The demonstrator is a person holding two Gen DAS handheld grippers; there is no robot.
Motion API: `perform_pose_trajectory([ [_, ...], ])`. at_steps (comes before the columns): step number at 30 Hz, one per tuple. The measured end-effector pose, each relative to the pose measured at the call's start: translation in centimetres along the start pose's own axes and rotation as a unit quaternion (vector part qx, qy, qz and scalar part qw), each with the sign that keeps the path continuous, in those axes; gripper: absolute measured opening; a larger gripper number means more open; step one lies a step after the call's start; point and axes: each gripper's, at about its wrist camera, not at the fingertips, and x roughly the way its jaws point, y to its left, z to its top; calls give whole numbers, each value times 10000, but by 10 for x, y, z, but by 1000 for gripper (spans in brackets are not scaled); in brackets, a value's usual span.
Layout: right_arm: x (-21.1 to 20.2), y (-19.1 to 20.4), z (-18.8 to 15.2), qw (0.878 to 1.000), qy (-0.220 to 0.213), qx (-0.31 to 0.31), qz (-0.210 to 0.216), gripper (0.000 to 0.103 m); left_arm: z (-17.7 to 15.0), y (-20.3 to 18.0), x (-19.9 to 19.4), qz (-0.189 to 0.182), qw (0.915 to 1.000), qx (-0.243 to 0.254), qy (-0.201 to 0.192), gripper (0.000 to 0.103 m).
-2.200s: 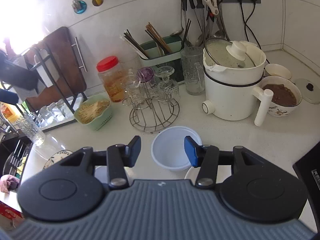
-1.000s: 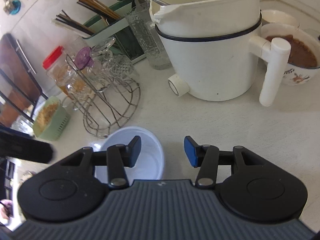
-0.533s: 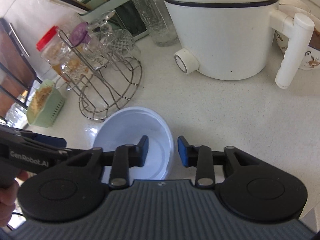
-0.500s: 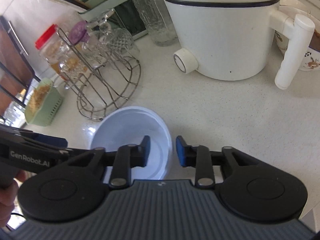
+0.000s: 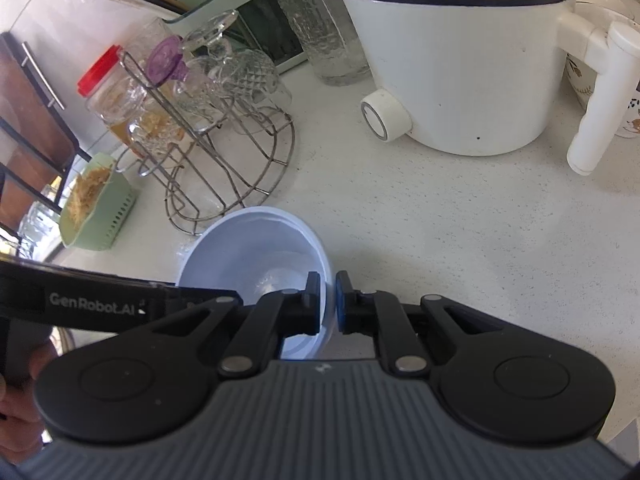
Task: Organize plates and bowls
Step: 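Lift the translucent bowl and carry it over the other translucent bowl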
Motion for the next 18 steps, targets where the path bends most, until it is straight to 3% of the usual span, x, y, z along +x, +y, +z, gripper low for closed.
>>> perform_pose_trajectory([
  [18,-59,38,2,9991,-339,-167,172,11,-27,-4,-95,-79,9979,-321,-563,54],
])
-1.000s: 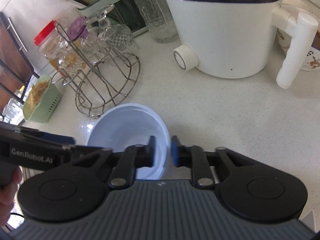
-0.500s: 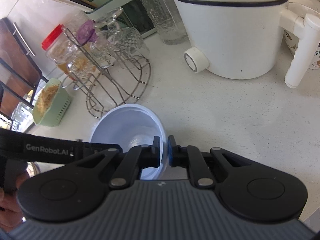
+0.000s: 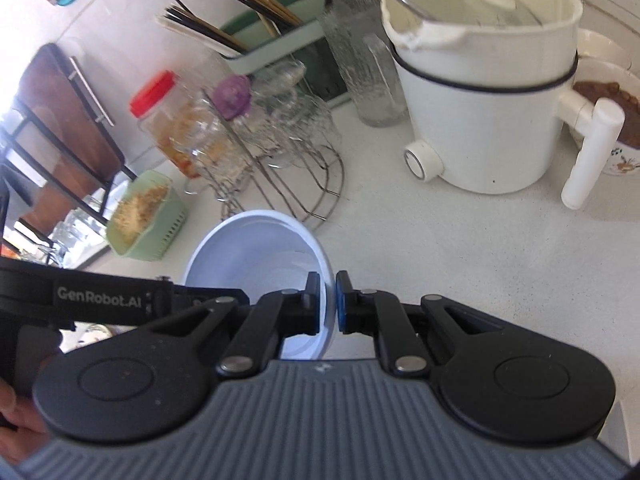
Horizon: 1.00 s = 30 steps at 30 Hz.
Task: Organize plates and bowls
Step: 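Lift the translucent bowl and carry it over the other translucent bowl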
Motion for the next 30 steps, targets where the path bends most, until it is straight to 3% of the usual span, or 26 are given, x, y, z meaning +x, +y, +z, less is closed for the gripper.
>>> perform_pose_trajectory([
  [9,-34,32,-11,9998,-180,-6,105,11,-22,12,-54,-35,9991,-226,-360,54],
  [18,-51,64,-43,9996,-255,-47,111,13,-65,51,-66,-232,9965,-666,-451,54],
  [22,-49,79,-59,9995,-250,-63,176,13,-81,67,-69,-36,9975,-504,-494,54],
  [30,-15,98,-84,9984,270,-142,474,13,-107,116,-56,107,9967,-740,-327,54],
])
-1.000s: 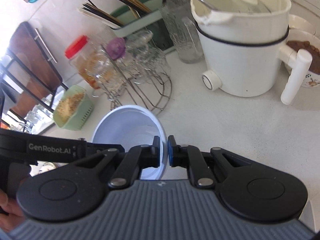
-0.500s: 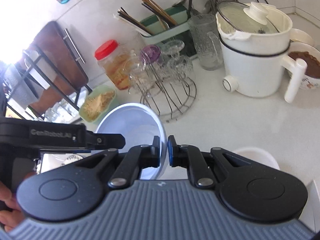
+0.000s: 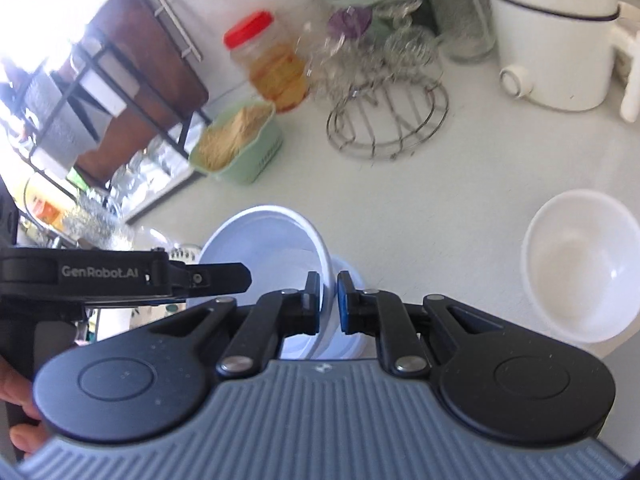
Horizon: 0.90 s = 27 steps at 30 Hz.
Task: Organize plates and bowls
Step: 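Lift the translucent bowl and carry it over the other translucent bowl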
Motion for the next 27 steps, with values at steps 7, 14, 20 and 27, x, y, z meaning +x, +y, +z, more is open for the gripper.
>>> perform_pose_trajectory([
  [7,17,13,-9,9998,195,-102,13,13,-8,20,5,87,9999,-140,6,54],
  [14,30,21,-11,9992,294,-228,-135,13,-6,21,5,84,9999,-116,-56,54],
  [20,17,17,-5,9997,61,-115,-194,13,-3,1,4,-17,10000,38,-76,54],
  [27,17,6,-5,9994,6,-58,-355,13,-1,-9,12,147,9997,214,-10,54],
])
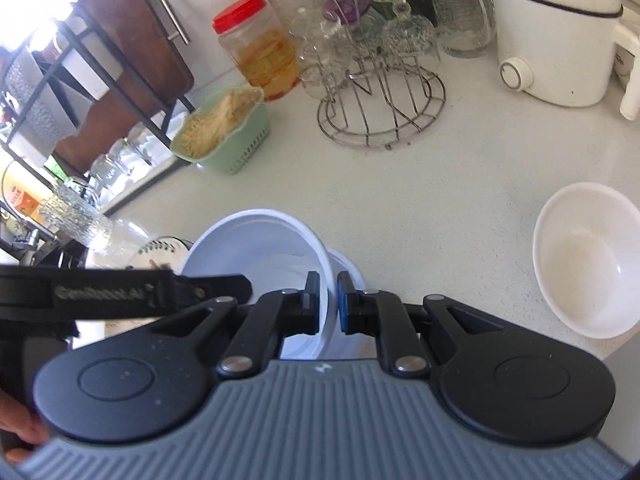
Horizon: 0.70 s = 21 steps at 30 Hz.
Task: Organize plates and bowls
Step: 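Lift the translucent bowl and carry it over the other translucent bowl, then lower the bowl into the other translucent bowl and open the right gripper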
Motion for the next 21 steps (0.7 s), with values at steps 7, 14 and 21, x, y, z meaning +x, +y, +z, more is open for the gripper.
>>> perform_pose_trajectory([
  [7,-8,-1,-2,9995,-193,-127,-191,32,3,6,-14,141,9998,2,-121,63],
  [14,-36,-2,-2,9974,-652,-162,-263,50,-3,-3,-41,193,9987,229,-417,65],
  [21,-60,1,-5,9947,-940,-323,-250,50,-17,-24,-65,284,9940,657,-822,68],
])
